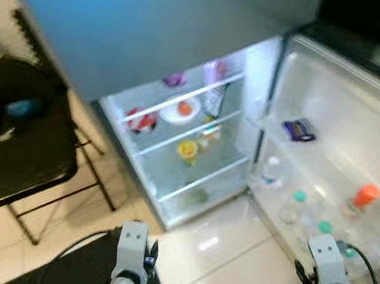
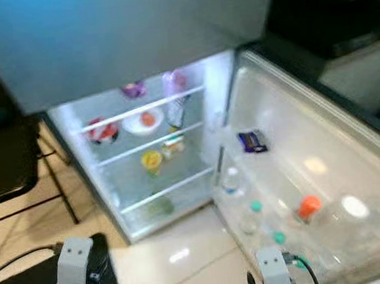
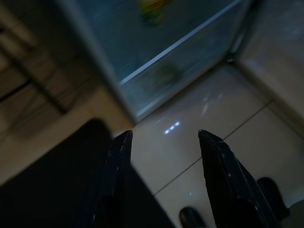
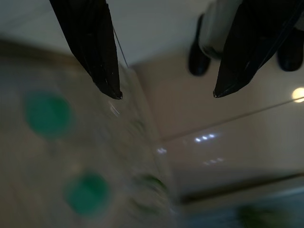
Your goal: Restocking fridge
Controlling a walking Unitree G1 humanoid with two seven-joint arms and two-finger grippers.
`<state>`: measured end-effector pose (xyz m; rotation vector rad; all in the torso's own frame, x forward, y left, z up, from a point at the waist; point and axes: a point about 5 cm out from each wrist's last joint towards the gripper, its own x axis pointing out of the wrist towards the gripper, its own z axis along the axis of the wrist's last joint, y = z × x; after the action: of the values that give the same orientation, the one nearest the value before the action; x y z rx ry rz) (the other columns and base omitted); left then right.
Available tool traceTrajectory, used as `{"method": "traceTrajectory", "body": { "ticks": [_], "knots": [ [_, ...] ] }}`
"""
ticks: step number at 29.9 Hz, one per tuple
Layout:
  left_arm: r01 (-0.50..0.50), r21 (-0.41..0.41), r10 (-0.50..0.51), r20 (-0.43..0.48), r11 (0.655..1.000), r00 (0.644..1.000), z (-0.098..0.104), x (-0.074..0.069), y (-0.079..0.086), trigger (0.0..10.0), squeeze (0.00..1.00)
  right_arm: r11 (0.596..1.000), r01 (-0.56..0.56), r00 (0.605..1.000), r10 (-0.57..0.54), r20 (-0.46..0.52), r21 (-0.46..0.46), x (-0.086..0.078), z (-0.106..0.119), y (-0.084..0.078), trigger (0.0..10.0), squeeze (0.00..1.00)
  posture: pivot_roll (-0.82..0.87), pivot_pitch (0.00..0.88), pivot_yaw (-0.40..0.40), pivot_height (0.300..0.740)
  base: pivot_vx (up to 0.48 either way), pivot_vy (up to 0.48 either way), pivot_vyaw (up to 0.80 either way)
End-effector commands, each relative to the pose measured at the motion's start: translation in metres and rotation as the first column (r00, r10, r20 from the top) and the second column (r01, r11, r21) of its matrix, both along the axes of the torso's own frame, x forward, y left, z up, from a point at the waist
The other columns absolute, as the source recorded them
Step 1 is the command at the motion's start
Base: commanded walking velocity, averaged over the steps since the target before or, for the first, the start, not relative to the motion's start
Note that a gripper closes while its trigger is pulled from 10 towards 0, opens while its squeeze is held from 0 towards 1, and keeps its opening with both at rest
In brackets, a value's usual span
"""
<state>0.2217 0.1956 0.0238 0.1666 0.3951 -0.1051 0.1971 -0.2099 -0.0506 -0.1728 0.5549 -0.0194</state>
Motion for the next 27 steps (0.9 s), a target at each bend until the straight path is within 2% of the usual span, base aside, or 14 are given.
{"method": "traceTrajectory", "body": {
  "ticks": [1, 27],
  "knots": [
    [-0.003, -0.017, 0.002, -0.024, 1.0, 1.0, -0.0068, -0.0051, -0.003, 10.0, 0.0, 1.0, 0.007, 1.0, -0.007, -0.028, 0.0, -0.0087, -0.0052, -0.0015, 10.0, 0.0, -0.09, 0.161, 0.017, 0.737, 0.0, 0.0, -0.8],
    [0.008, -0.019, -0.008, -0.01, 1.0, 1.0, -0.0069, -0.0013, -0.0068, 10.0, 0.0, 1.0, -0.005, 1.0, 0.005, -0.03, -0.011, -0.0101, -0.0069, -0.0027, 10.0, 0.0, -0.1, 0.161, 0.012, 0.737, 0.0, 0.0, -0.8]
  ]
}}
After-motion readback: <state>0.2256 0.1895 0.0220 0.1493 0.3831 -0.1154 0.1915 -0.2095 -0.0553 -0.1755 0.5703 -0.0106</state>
